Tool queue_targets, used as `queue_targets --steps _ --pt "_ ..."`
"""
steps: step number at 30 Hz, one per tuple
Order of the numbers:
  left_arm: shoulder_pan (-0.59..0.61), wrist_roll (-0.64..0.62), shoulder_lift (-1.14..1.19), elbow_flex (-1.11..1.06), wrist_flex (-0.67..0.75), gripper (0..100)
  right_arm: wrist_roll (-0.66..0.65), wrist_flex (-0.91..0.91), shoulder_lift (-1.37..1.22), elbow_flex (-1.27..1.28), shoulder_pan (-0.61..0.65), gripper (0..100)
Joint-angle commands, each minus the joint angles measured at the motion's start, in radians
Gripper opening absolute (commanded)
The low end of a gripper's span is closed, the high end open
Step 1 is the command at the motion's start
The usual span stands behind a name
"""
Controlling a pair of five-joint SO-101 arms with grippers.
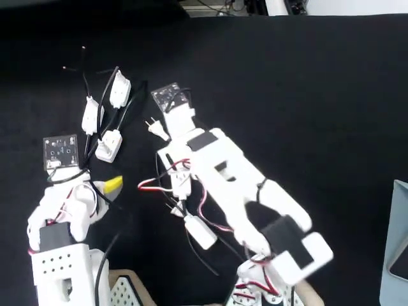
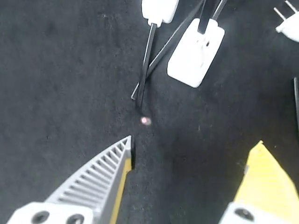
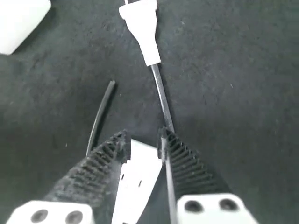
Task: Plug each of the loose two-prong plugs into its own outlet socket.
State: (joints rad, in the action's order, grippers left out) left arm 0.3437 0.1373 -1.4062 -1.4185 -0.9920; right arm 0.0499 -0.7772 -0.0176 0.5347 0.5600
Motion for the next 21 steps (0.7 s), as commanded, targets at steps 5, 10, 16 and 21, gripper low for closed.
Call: queue_targets --steps 5,10,16,21 --pt "0.008 -0.005 -0.091 -0.051 -0.006 37 -0.014 0.054 -0.142 -0.157 0.000 10.6" --pt "0.008 -0.005 -0.114 -0.067 -0.008 37 -0.014 0.052 -0.232 -0.234 -0.046 10.6" --pt "0.008 -0.005 -0.115 -0.067 -0.008 37 -0.014 0.051 -0.311 -0.283 -0.060 10.6" --pt "0.008 -0.005 -0.112 -0.068 -0.008 37 -0.014 -0.014 -0.343 -0.340 -0.060 4.7"
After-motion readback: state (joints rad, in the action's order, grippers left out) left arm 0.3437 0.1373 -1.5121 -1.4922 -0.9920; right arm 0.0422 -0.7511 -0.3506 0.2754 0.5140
